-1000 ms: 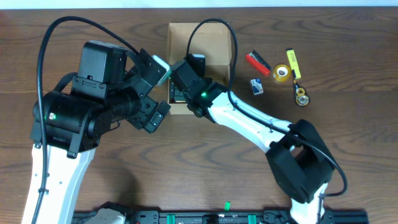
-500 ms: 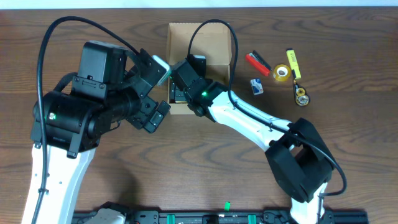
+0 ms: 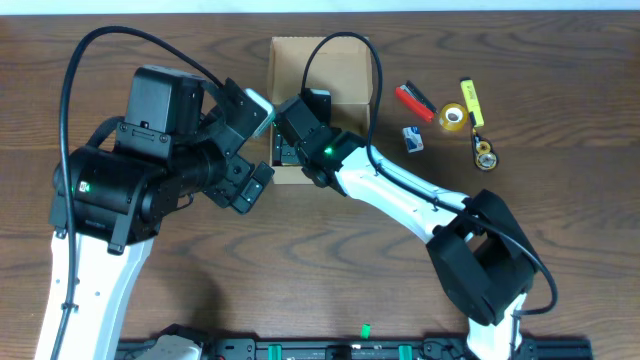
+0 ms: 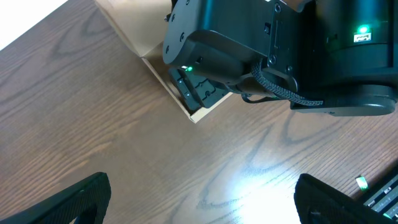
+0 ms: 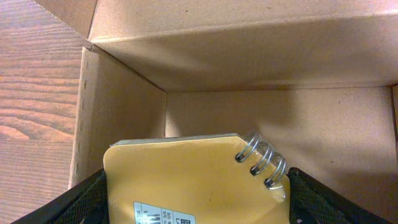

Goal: Pack container
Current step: 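Lower the notepad into the box and open the right gripper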

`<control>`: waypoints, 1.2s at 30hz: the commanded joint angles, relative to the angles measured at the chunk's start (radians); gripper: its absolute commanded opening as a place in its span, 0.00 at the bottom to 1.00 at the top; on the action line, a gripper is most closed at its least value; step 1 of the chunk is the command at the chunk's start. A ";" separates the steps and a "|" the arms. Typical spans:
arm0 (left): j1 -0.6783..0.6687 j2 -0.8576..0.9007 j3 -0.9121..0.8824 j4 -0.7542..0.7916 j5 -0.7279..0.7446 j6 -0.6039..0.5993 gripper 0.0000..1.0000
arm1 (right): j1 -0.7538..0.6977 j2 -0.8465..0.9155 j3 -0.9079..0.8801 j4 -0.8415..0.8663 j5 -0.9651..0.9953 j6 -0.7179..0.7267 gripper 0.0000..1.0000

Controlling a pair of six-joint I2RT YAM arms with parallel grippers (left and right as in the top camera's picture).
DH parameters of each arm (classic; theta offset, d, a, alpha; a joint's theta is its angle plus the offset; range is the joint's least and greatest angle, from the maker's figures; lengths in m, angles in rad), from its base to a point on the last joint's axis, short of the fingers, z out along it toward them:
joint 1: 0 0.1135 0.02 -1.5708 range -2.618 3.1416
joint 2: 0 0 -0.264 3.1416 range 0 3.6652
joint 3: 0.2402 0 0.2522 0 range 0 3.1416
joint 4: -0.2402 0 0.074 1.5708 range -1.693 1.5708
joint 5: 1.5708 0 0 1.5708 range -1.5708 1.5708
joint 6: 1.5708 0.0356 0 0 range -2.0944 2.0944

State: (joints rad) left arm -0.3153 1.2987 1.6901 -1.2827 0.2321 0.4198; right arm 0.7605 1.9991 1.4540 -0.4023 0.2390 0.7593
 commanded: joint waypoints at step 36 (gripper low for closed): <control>0.001 0.002 0.016 -0.003 -0.006 0.006 0.95 | -0.101 -0.053 0.035 -0.014 -0.071 -0.183 0.84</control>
State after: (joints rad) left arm -0.3153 1.2987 1.6901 -1.2827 0.2321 0.4198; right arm 0.6926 1.9965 1.4559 -0.4110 0.2031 0.6861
